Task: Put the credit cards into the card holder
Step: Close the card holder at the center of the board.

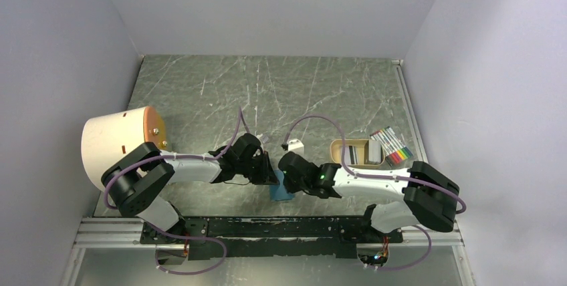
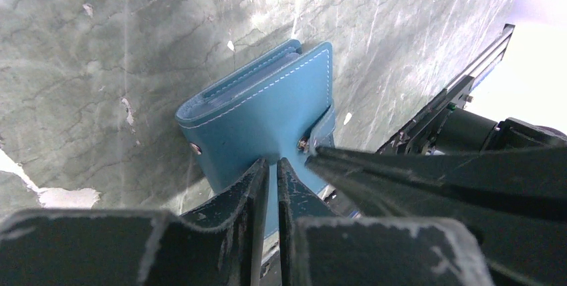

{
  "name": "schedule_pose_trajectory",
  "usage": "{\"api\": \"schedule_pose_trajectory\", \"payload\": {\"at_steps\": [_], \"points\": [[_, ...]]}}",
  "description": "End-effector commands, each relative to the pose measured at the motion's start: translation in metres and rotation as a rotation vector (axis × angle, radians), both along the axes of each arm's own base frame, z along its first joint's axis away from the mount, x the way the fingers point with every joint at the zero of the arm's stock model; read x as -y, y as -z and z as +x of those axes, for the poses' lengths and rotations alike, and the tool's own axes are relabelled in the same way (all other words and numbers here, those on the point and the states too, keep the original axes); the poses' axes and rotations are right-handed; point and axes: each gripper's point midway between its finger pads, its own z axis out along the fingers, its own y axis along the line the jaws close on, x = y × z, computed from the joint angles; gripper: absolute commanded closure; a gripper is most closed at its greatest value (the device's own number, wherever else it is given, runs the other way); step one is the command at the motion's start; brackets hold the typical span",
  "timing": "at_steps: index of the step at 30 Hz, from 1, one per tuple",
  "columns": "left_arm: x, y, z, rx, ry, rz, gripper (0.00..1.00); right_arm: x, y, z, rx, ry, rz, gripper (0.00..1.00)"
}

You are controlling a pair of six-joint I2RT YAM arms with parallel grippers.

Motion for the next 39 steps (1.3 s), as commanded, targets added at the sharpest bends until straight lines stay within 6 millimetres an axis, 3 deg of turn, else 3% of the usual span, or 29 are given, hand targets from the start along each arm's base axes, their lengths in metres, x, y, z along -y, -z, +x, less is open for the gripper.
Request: {"api": "schedule_pose_trajectory", "payload": {"at_steps": [1,9,16,18,23,33,39], "points": [[-0.017,0.026,-0.016,-0.048,0.010,0.090,0.82,-0.007,0.016,-0.027,-0.077,-0.049,-0.024,1.00],[-0.018,0.027,-0.016,-0.051,0.008,0.094,0.82,-0.002,0.021,-0.025,-0.046,-0.017,-0.064,1.00],[-0.017,0.024,-0.015,-0.042,0.008,0.082,0.81,-0.006,-0.023,-0.008,0.037,-0.013,-0.011,1.00],[-0.017,0.025,-0.016,-0.048,0.008,0.086,0.81,-0.009,-0.033,-0.011,0.037,-0.019,0.034,0.91],[-0.017,0.026,-0.016,-0.049,0.009,0.084,0.82,-0.007,-0.052,-0.007,0.047,0.037,0.102,0.81],[-0.017,0.025,-0.016,-0.044,0.011,0.084,0.82,0.010,-0.021,0.010,-0.088,0.098,0.165,0.79],[-0.014,0.023,-0.015,-0.035,0.027,0.077,0.81,0.009,-0.007,0.007,-0.147,0.080,0.191,0.79]]}}
